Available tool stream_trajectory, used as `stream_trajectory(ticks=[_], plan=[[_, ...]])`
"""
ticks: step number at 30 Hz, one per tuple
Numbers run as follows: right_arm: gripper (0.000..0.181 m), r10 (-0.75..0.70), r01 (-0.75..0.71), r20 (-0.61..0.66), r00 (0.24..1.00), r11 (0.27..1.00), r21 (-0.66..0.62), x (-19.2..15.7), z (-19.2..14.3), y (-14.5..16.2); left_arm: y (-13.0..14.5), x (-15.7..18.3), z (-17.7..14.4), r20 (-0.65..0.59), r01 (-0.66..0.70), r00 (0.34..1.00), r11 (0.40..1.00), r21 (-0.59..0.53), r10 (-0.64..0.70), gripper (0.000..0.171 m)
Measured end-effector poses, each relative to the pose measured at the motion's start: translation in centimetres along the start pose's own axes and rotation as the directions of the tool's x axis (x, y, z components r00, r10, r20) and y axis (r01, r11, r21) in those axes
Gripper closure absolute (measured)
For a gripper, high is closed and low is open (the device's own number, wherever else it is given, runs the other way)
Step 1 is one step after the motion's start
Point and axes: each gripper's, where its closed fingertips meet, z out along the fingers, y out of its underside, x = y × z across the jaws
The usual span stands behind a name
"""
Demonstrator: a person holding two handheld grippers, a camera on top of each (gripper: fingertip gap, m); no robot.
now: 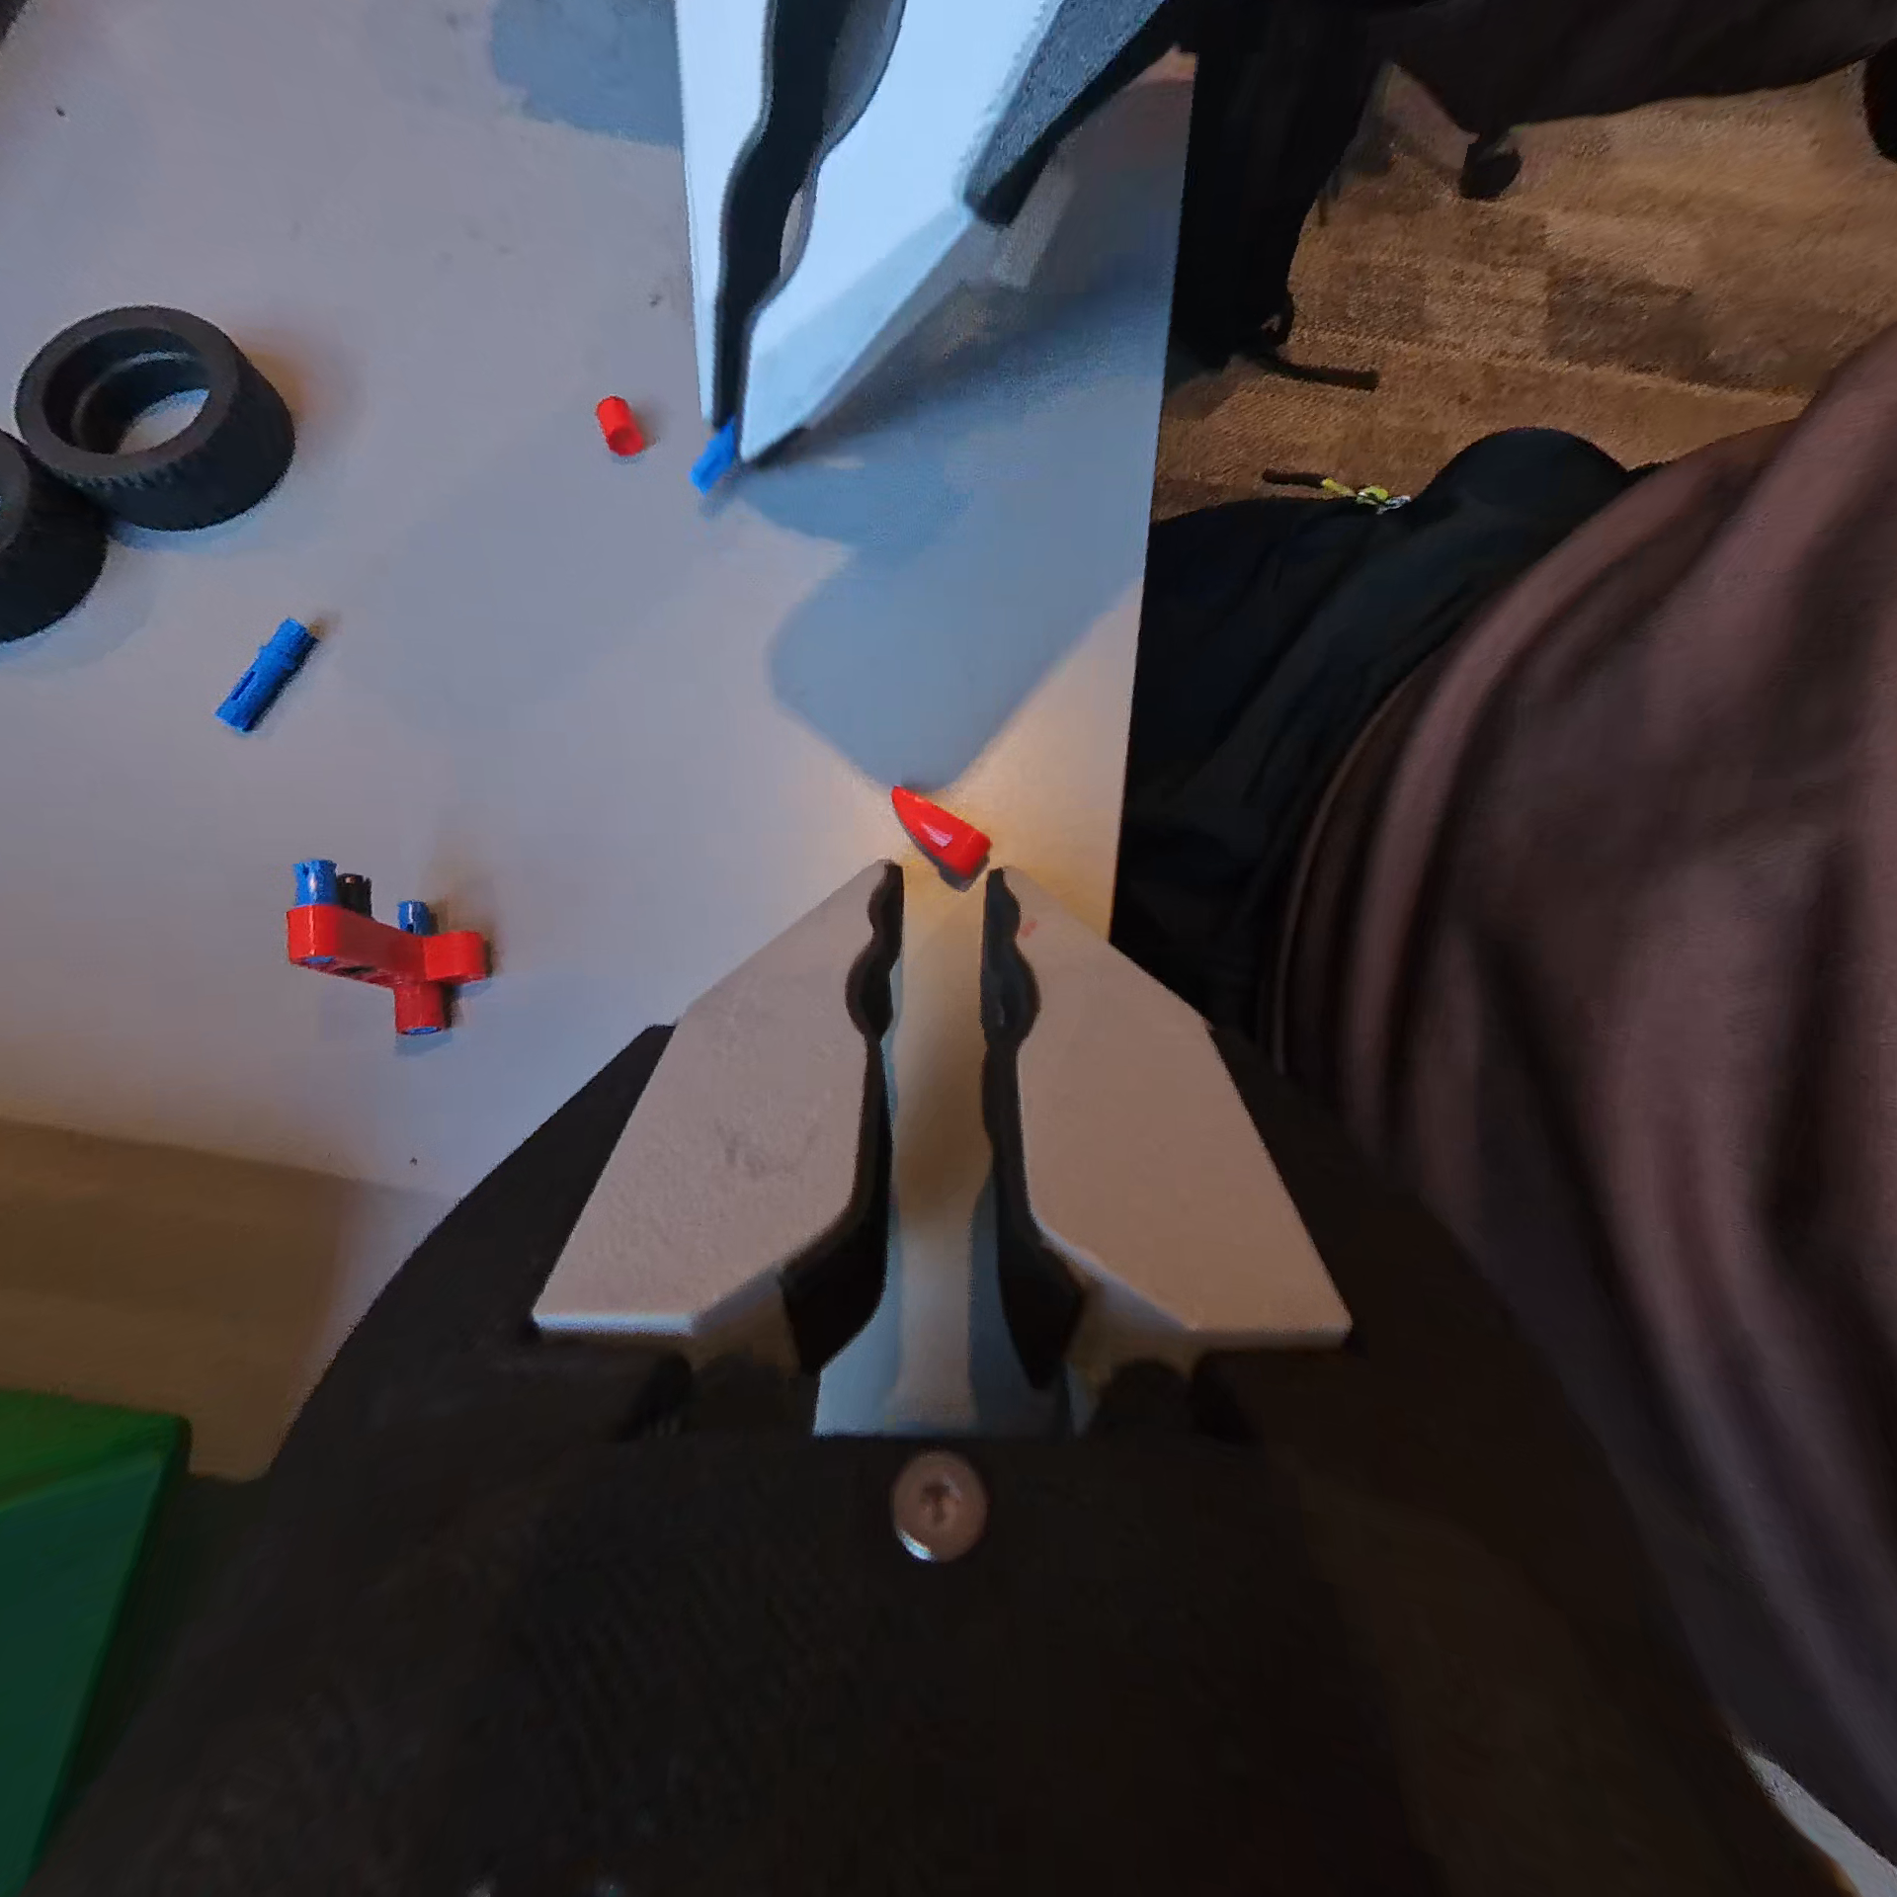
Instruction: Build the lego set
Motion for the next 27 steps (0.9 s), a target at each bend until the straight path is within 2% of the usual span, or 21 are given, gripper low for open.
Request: stream_trajectory(ticks=[6,12,15,21,27], plan=[[0.178,-0.021,0.01,-0.124,0.992,0.996,-0.089,1.6,-0.5,1.1,0.1,-0.4,-0.2,-0.025,0.047,0.999,0.999,0.02,-0.047,0.155],[0.178,-0.018,0.011,-0.113,0.993,0.998,-0.061,2.2,1.0,0.0,0.2,-0.4,-0.3,-0.022,0.04,0.999,0.999,0.021,-0.04,0.156],[0.178,-0.018,0.013,-0.125,0.992,0.999,-0.047,2.6,0.3,-0.1,0.3,-0.4,-0.4,-0.014,0.039,0.999,0.999,0.022,-0.039,0.156],[0.178,-0.05,0.036,0.192,0.98,0.997,0.073,-4.0,-0.8,-1.3,0.1,-1.1,-0.8,-0.017,0.008,1.0,1.0,0.029,-0.008,0.156],[0.178,-0.05,0.014,0.349,0.936,0.994,0.107,-7.9,-1.2,-2.1,-0.3,-0.6,-0.8,-0.092,-0.105,0.99,0.994,-0.014,0.103,0.156]])
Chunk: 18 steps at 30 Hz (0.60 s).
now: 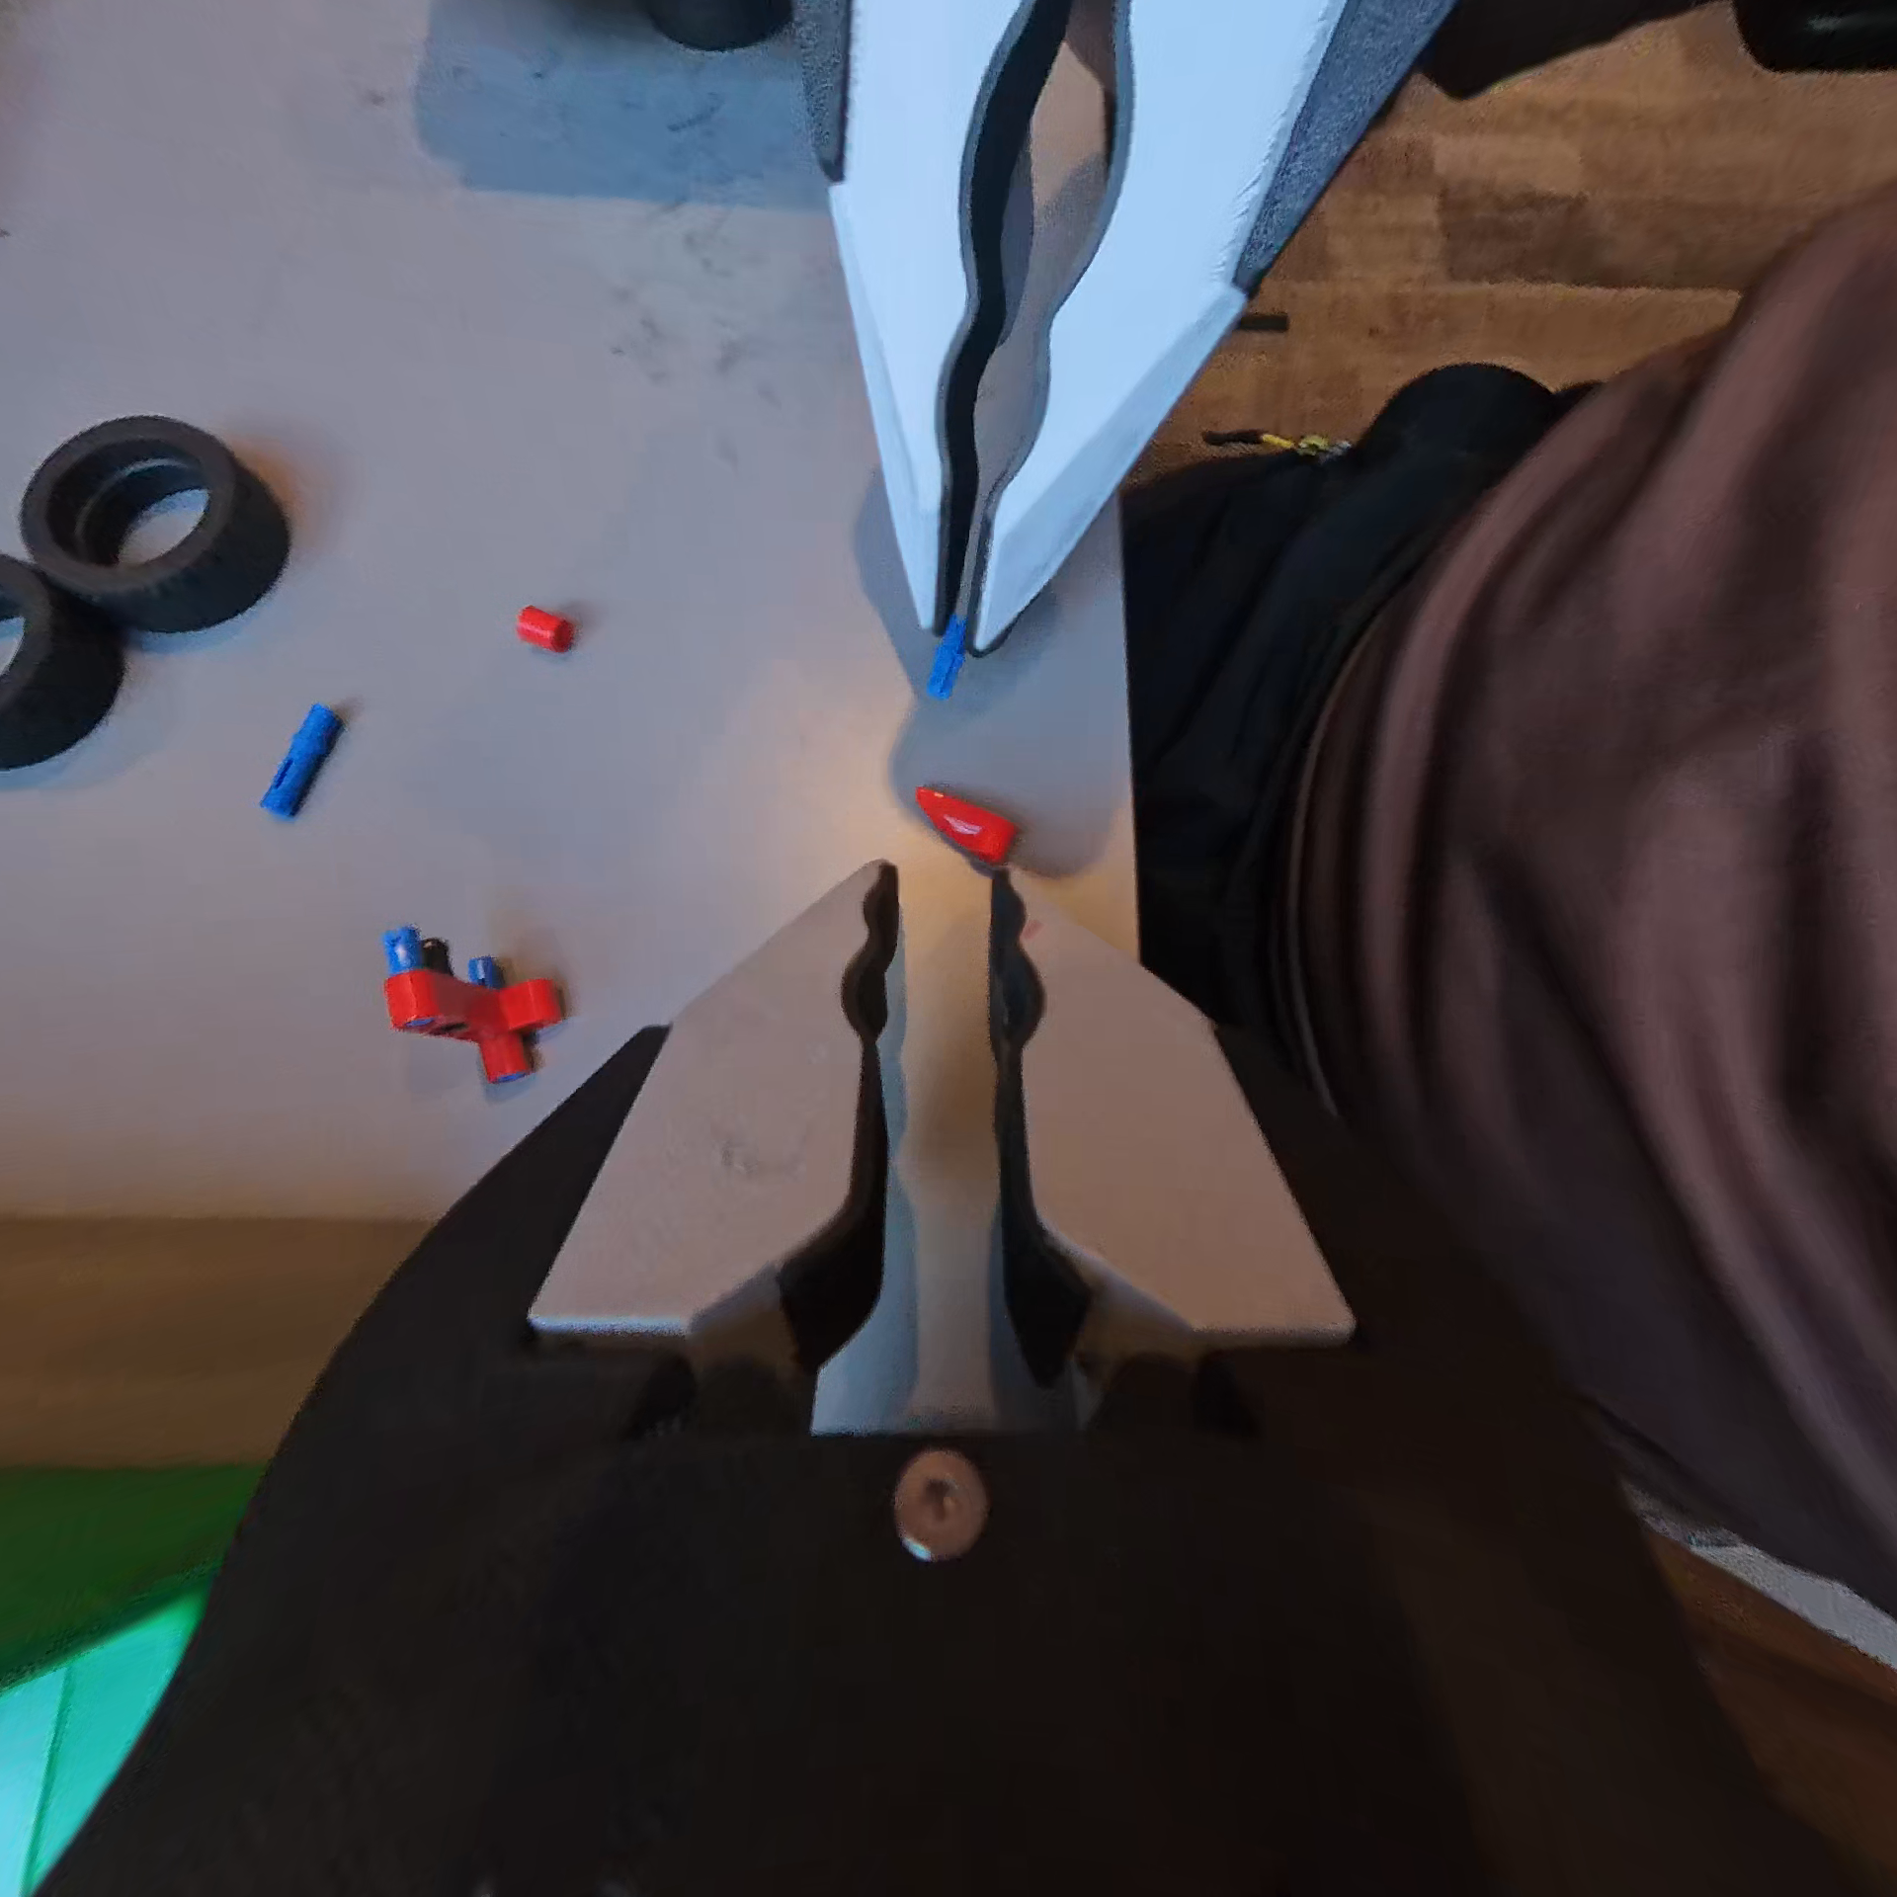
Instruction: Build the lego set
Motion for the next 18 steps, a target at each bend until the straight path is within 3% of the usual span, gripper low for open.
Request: stream_trajectory(ticks=[18], plan=[[0.178,0.001,0.001,0.044,0.999,0.999,-0.044,-1.2,1.8,0.8,-0.1,1.1,1.3,-0.024,-0.069,0.997,0.998,-0.005,0.069,0.167]])
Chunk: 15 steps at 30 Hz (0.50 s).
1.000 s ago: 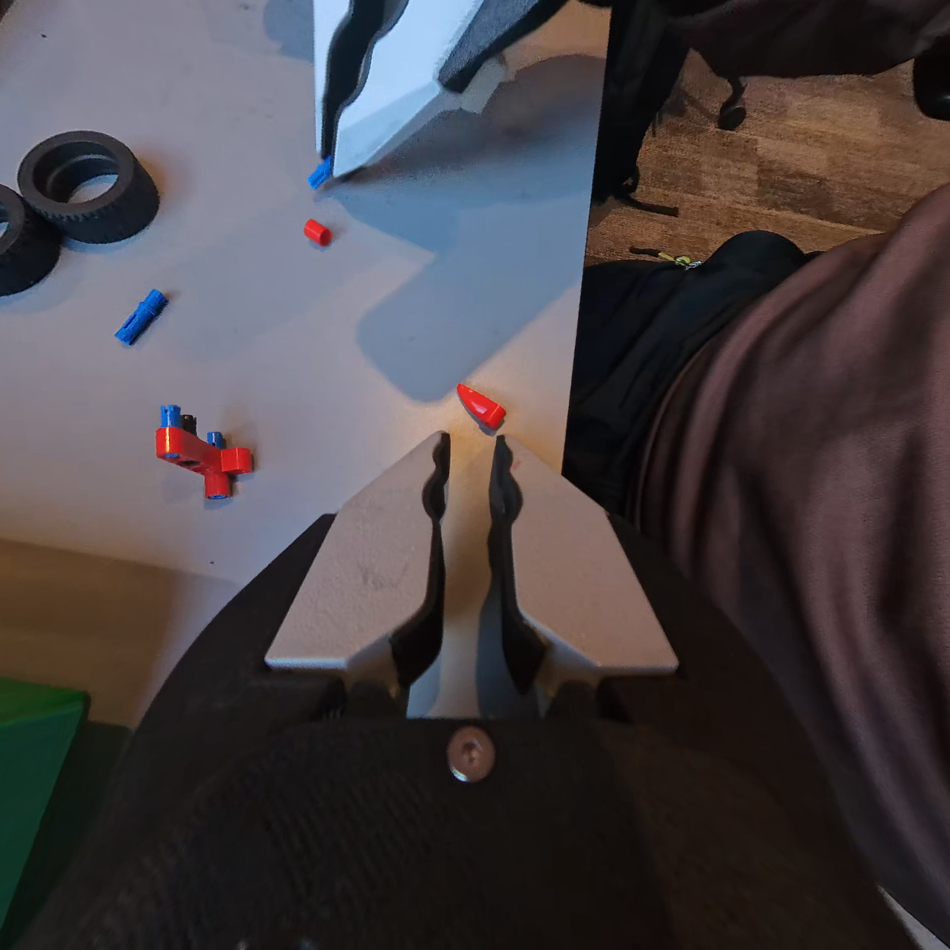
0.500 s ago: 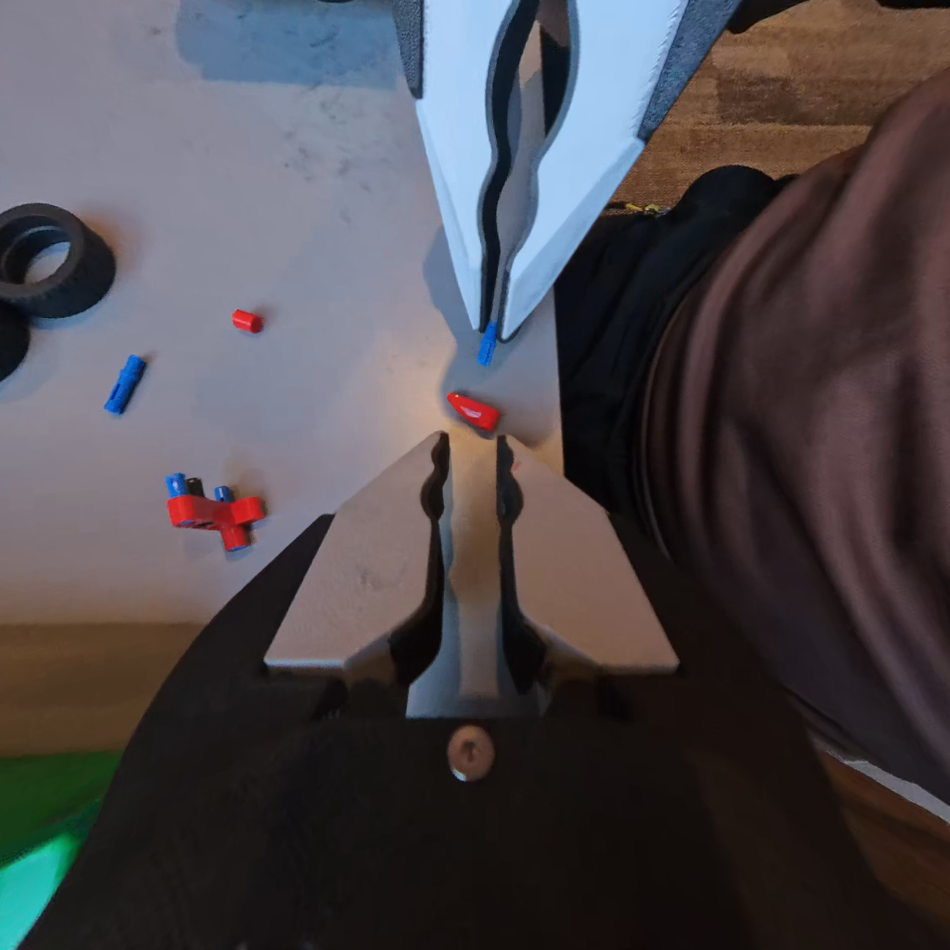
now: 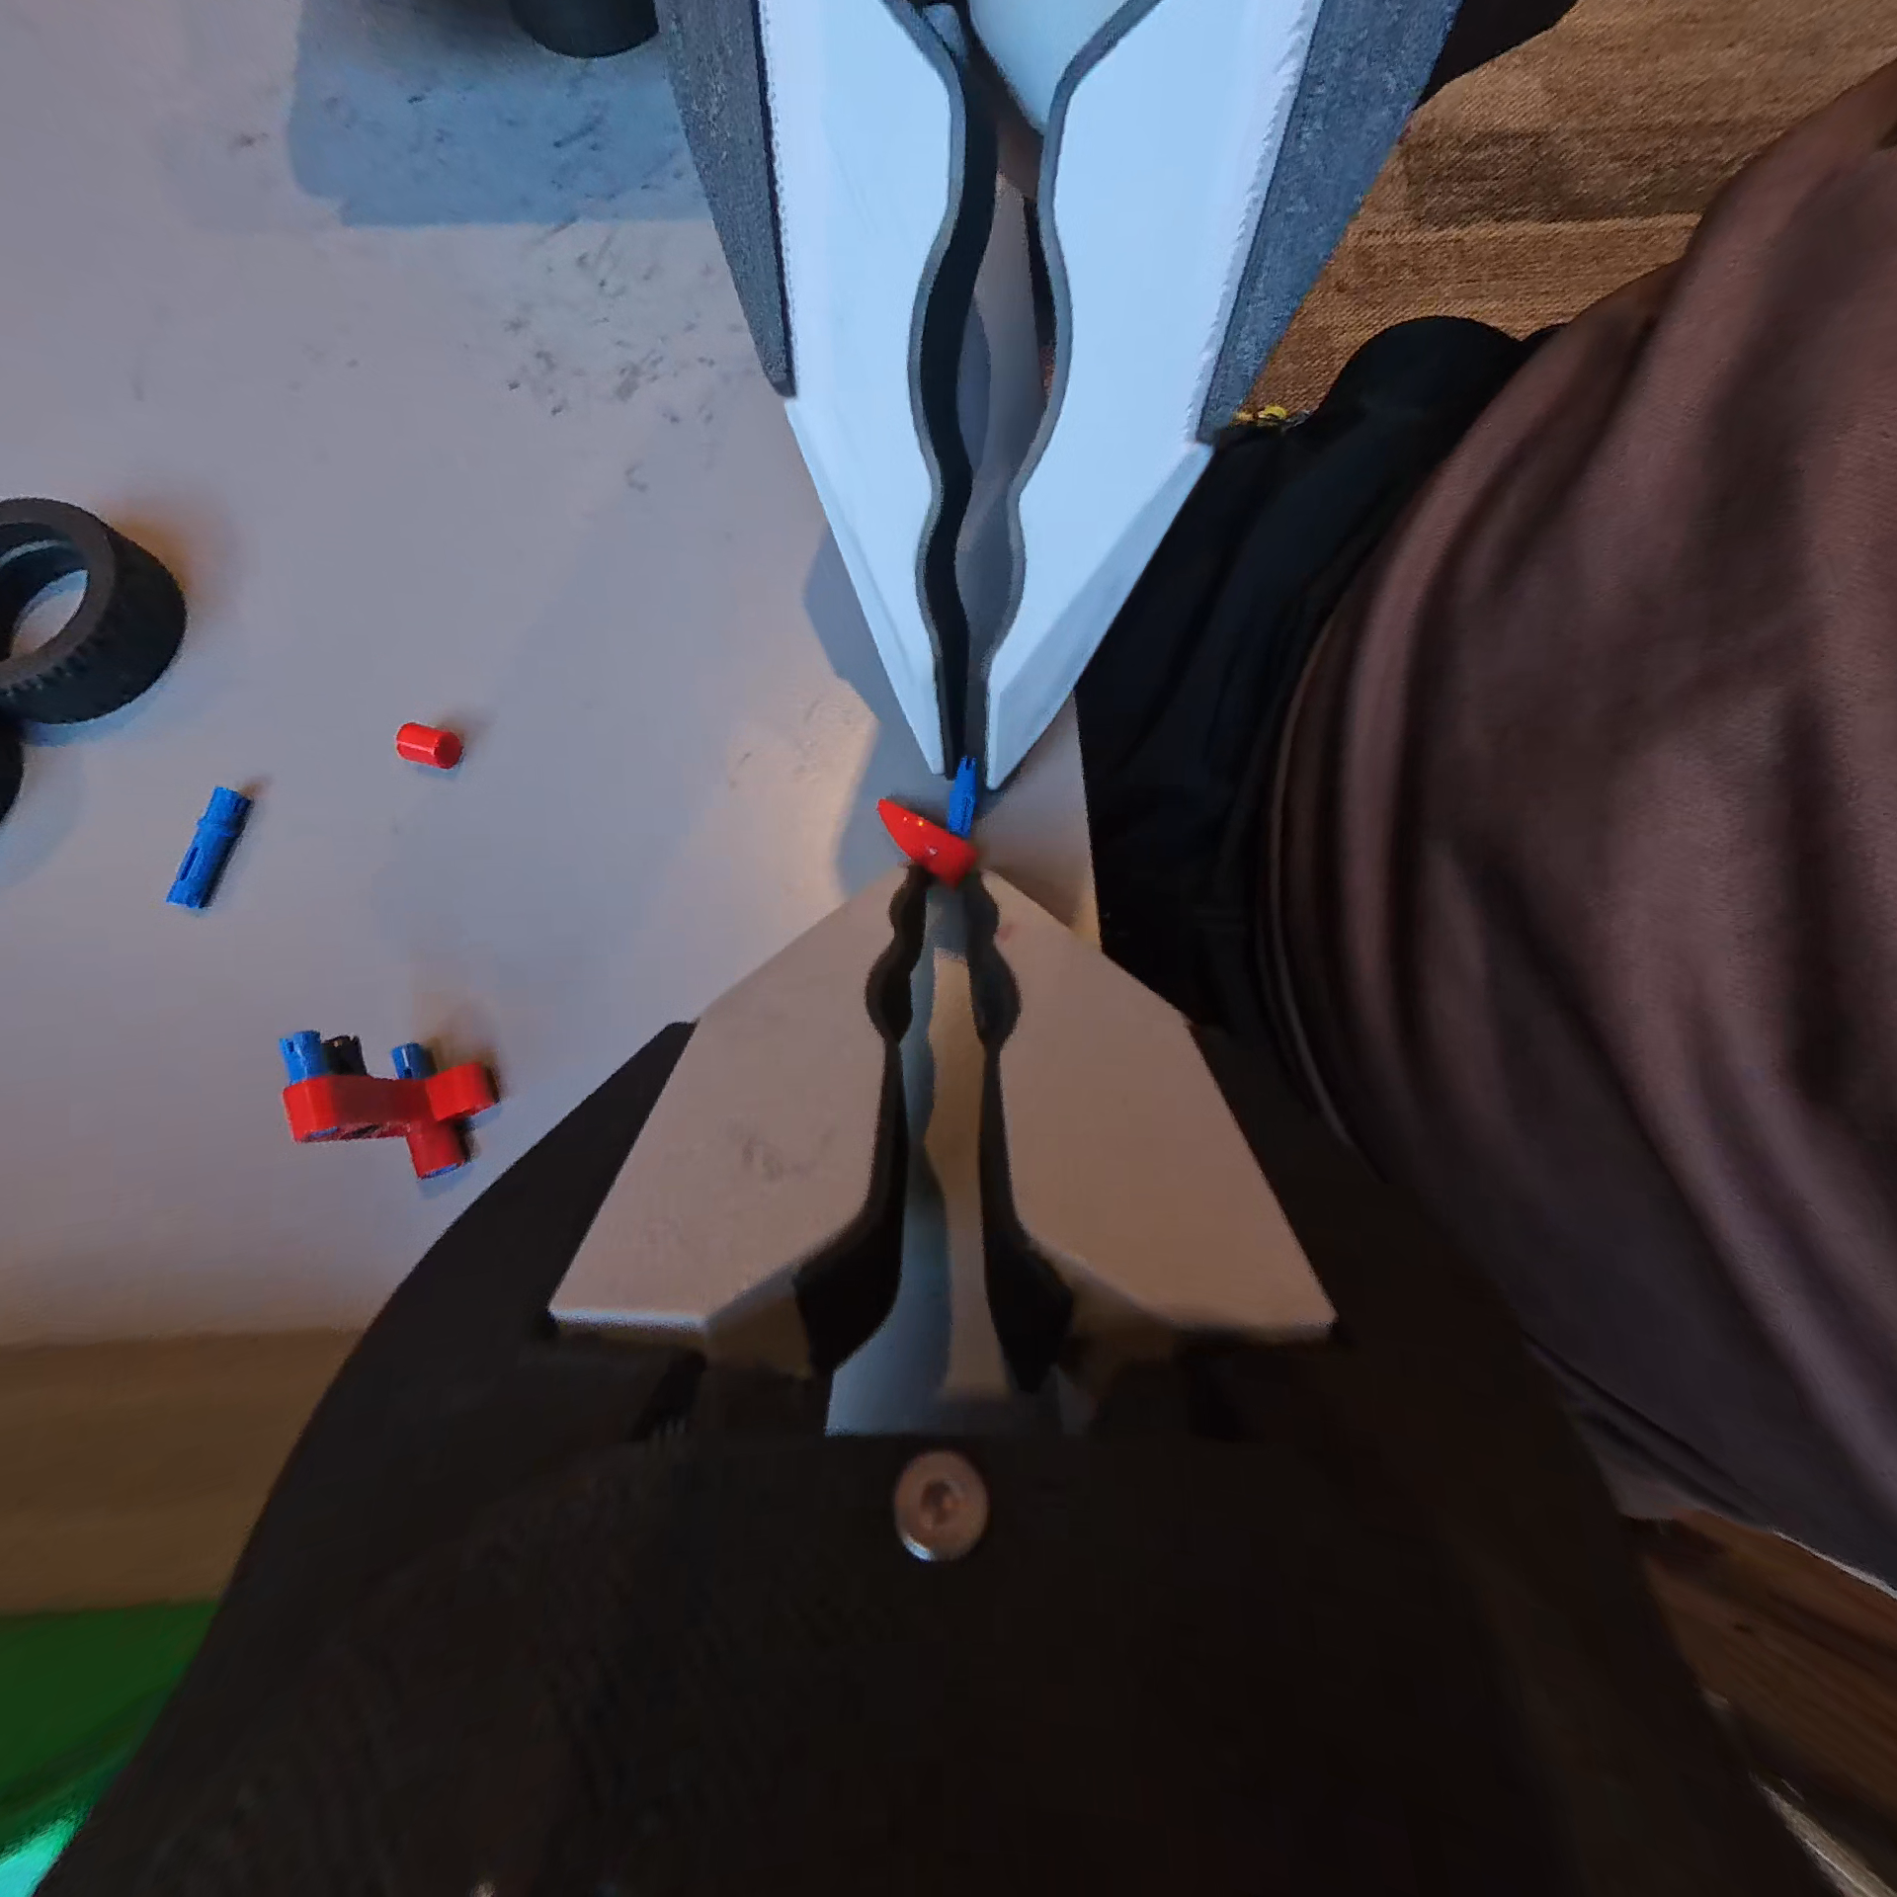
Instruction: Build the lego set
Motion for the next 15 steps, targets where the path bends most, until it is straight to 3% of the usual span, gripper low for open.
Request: stream_trajectory(ticks=[15], plan=[[0.178,0.001,-0.001,-0.004,1.0,1.0,0.018,-0.15,0.12,-0.2,-0.08,-0.08,0.03,0.096,0.17,0.98,0.984,0.047,-0.174,0.167]])
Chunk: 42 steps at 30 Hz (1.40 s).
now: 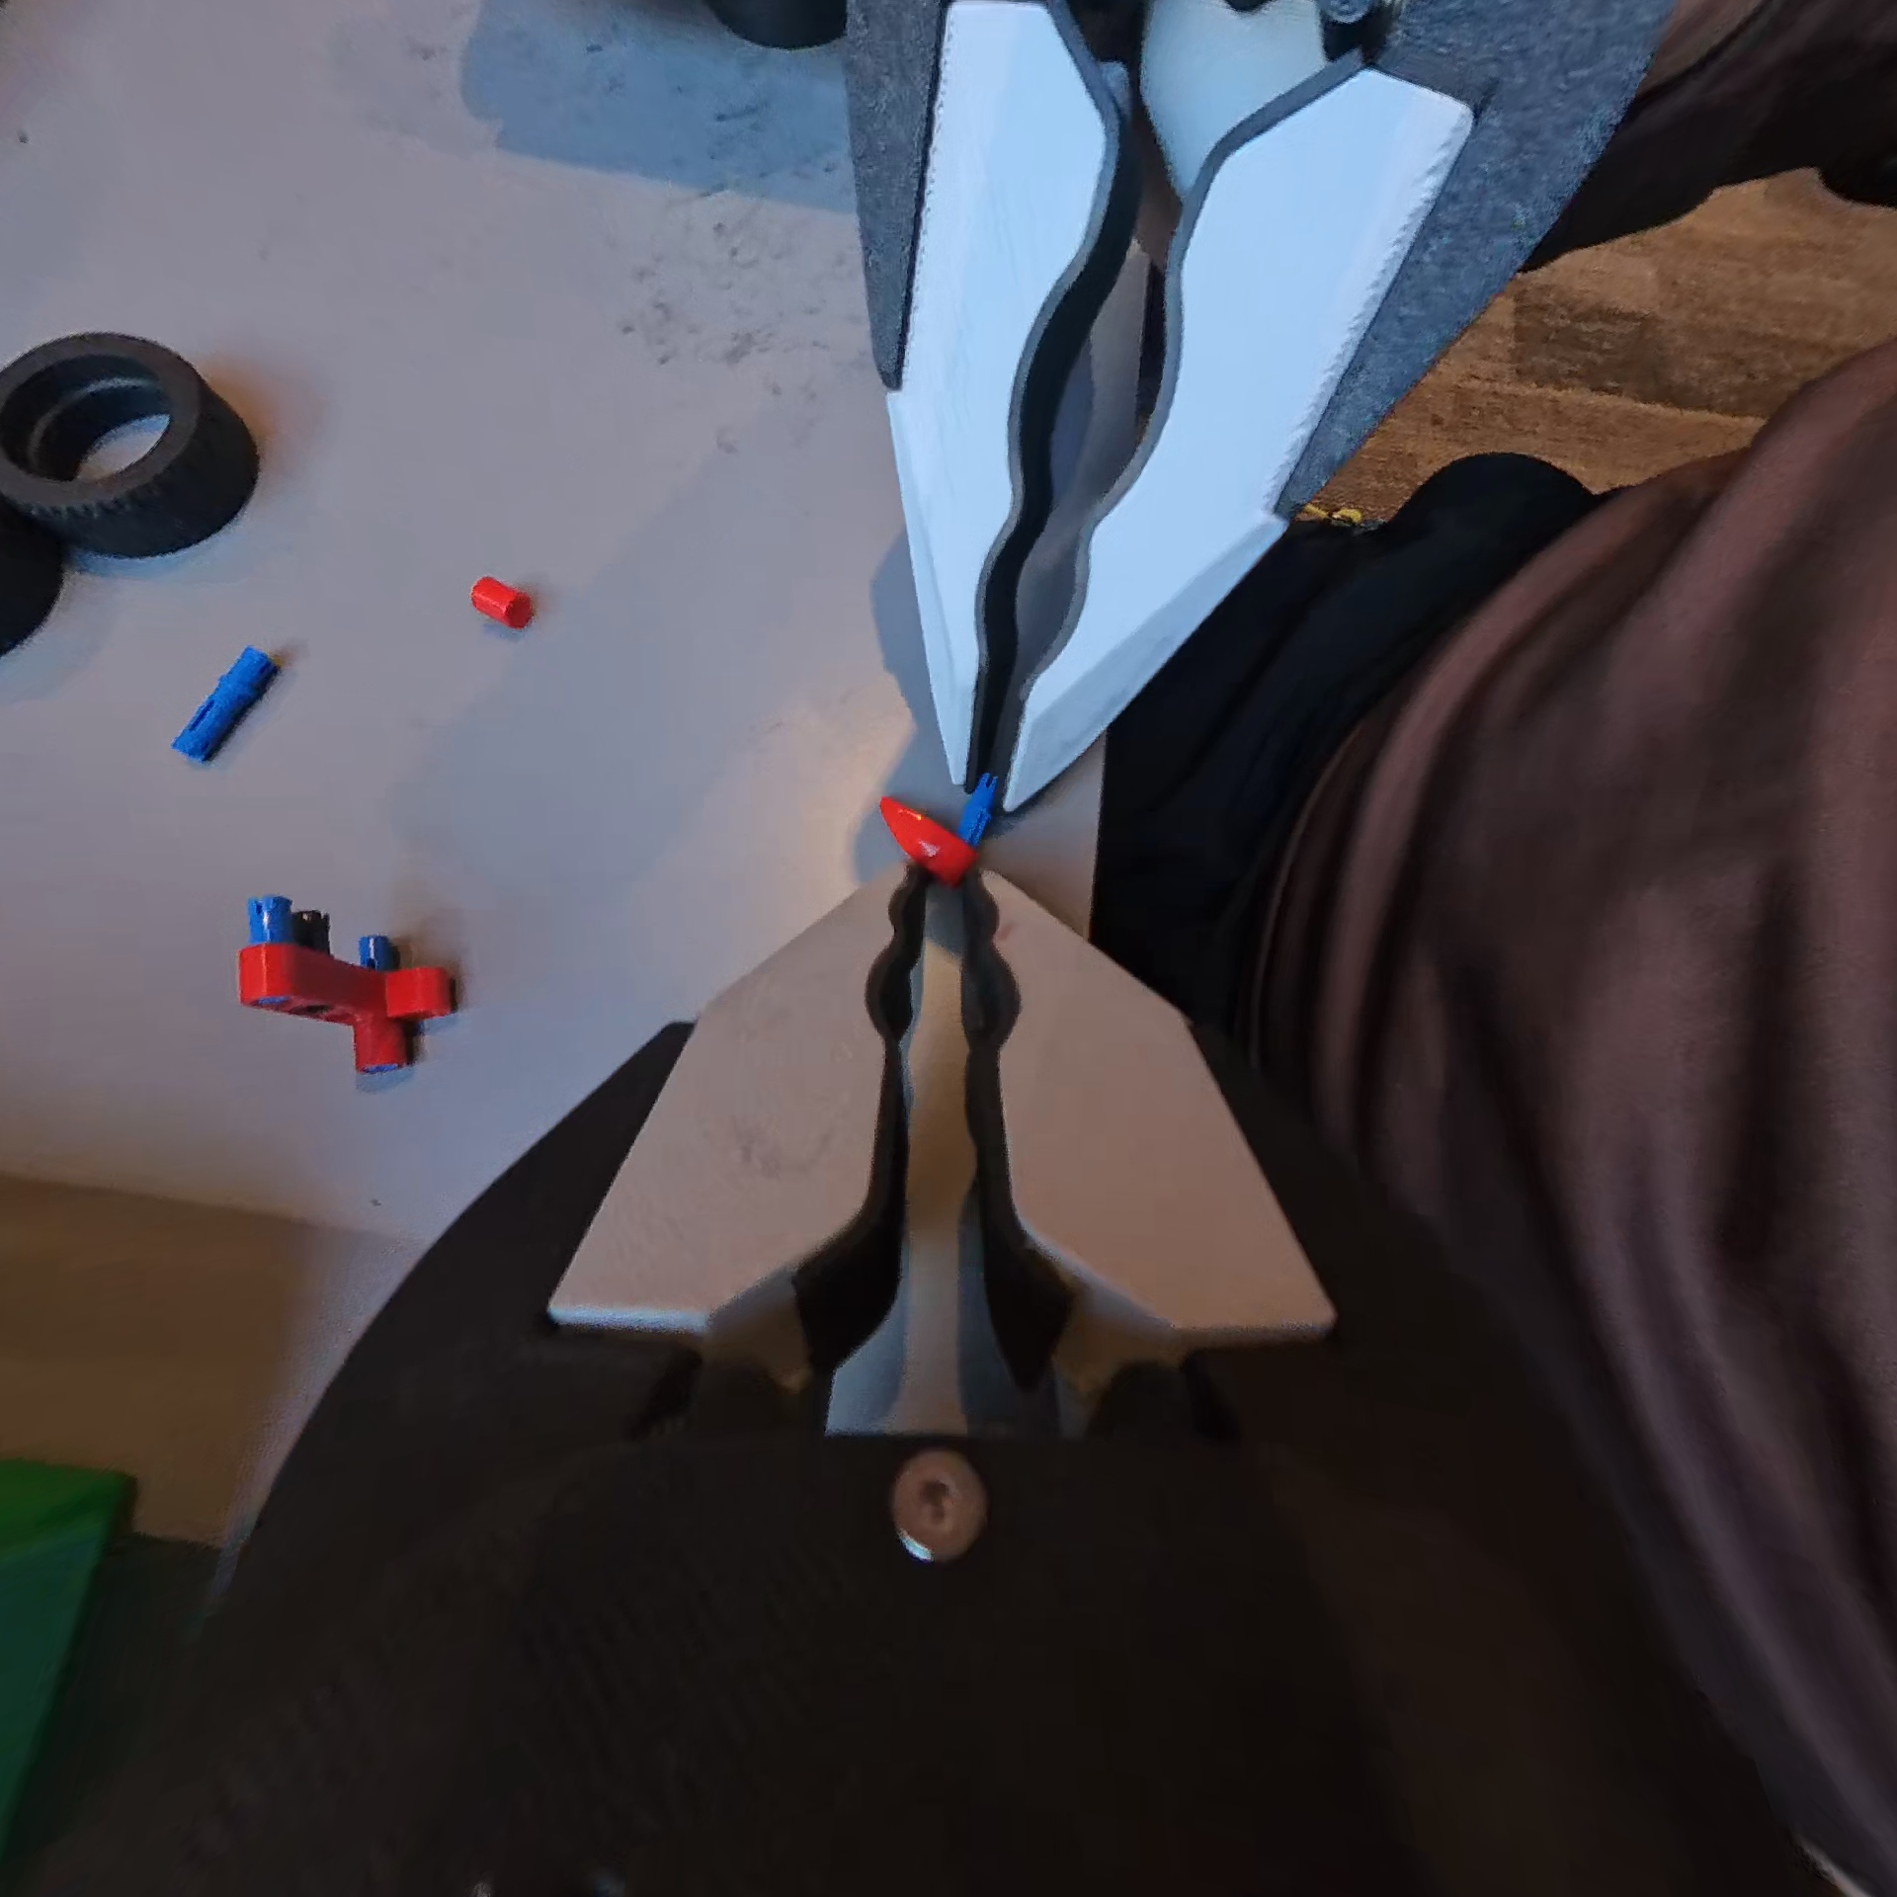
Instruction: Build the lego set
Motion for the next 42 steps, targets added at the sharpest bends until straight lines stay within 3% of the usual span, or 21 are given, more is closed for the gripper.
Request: stream_trajectory(ticks=[17,20,28,35,42], plan=[[0.178,-0.075,0.075,-0.075,0.994,0.997,-0.004,0.1,0.2,-0.1,0.6,0.4,-0.6,0.045,0.072,0.996,0.997,-0.023,-0.071,0.163],[0.178,-0.073,0.073,-0.063,0.995,0.997,0.0,0.1,0.2,-0.1,0.7,-0.3,-1.0,0.052,0.041,0.998,0.998,-0.039,-0.039,0.158],[0.178,-0.068,0.069,-0.044,0.997,0.997,0.018,0.1,0.1,0.0,0.2,-0.3,-0.4,-0.041,-0.193,0.981,0.98,-0.051,0.191,0.15],[0.178,-0.056,0.056,-0.034,0.998,0.998,0.026,0.2,0.1,0.1,0.0,-0.1,0.0,-0.043,-0.222,0.974,0.974,-0.031,0.221,0.165],[0.179,-0.049,0.052,-0.073,0.996,0.998,0.029,0.2,0.2,0.0,0.0,-0.2,0.0,0.0,-0.201,0.98,0.979,-0.019,0.201,0.166]])
